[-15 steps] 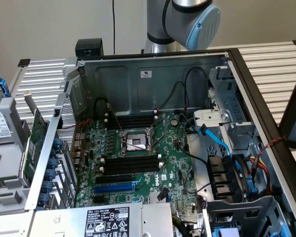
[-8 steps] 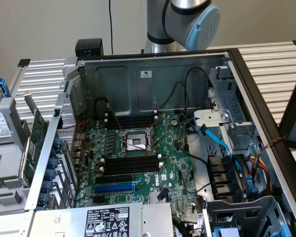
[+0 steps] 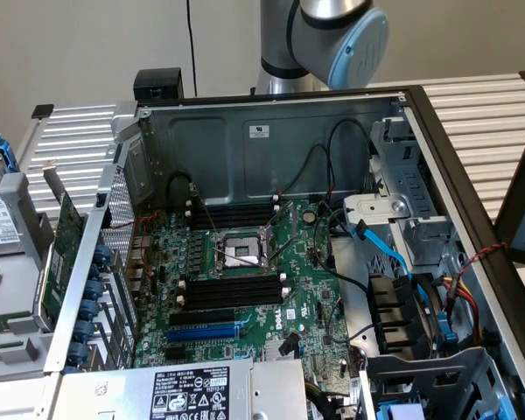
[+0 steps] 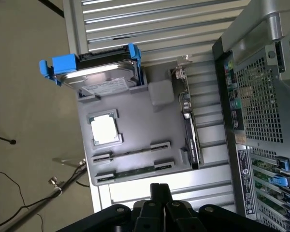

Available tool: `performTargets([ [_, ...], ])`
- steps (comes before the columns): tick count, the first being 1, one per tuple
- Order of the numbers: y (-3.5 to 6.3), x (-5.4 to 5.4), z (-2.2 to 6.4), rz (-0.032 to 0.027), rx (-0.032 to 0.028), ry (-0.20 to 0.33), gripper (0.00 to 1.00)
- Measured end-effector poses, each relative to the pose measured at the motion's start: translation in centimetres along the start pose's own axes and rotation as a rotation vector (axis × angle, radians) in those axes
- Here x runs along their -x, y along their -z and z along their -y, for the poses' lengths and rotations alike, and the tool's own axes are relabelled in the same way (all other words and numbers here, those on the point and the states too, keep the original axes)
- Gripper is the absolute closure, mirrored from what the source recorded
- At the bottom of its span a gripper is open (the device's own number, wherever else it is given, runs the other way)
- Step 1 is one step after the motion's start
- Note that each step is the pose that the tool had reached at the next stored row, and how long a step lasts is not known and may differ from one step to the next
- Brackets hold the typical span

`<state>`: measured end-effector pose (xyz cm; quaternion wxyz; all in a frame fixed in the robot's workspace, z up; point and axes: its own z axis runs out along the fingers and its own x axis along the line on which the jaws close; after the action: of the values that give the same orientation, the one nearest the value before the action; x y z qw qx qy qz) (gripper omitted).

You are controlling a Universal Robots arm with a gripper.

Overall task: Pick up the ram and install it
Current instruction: 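Reach for the ram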

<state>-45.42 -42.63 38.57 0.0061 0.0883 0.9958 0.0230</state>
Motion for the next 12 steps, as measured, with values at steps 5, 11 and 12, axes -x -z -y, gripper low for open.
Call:
performTargets([
  [5,0.0,-0.67,0.16,0.0,0.0,0.0,0.89],
  [11,0.01,-1.03,0.23,-0.0001,0.0004,0.0,0.89],
  [12,0.01,-1.1,0.25,-0.0001,0.0005,0.0,0.89],
])
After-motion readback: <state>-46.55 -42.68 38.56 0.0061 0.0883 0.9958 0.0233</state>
